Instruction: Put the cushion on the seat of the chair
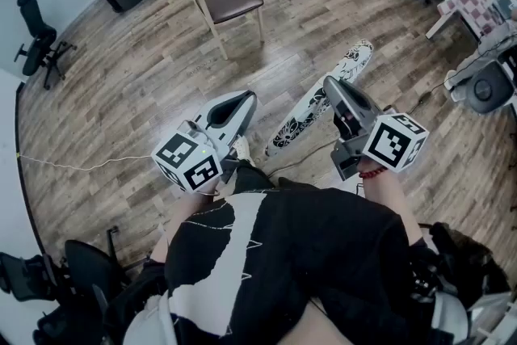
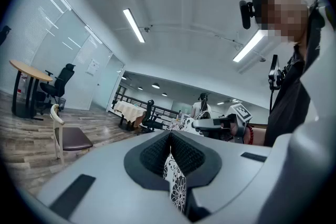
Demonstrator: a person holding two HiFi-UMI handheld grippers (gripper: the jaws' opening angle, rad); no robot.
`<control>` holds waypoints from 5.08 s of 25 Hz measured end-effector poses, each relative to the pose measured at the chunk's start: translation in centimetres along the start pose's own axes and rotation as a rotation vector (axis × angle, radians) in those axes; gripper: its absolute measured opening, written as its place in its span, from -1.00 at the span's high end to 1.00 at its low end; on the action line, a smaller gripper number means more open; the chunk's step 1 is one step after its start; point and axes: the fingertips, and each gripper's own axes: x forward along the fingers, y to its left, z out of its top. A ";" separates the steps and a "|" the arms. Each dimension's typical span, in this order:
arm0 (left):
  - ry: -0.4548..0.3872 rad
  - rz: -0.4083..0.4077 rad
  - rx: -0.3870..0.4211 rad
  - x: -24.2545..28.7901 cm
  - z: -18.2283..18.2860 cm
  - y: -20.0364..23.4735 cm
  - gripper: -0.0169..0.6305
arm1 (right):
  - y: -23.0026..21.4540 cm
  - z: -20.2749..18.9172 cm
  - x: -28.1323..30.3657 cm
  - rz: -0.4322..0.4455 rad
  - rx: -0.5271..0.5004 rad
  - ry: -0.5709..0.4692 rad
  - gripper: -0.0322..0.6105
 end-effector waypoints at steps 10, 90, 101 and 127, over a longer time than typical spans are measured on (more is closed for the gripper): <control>-0.013 0.014 -0.004 -0.1 -0.4 0.9 0.91 | -0.8 -0.1 0.4 -0.049 -0.017 0.025 0.84; 0.050 0.168 -0.218 22.9 9.0 51.8 0.91 | -24.0 17.8 54.8 -0.037 0.152 0.176 0.84; -0.006 0.271 -0.249 29.7 9.8 57.3 0.91 | -29.5 20.9 60.5 0.037 0.136 0.287 0.84; 0.154 0.155 -0.249 25.2 11.2 71.5 0.91 | -31.0 19.3 74.0 -0.092 0.312 0.098 0.84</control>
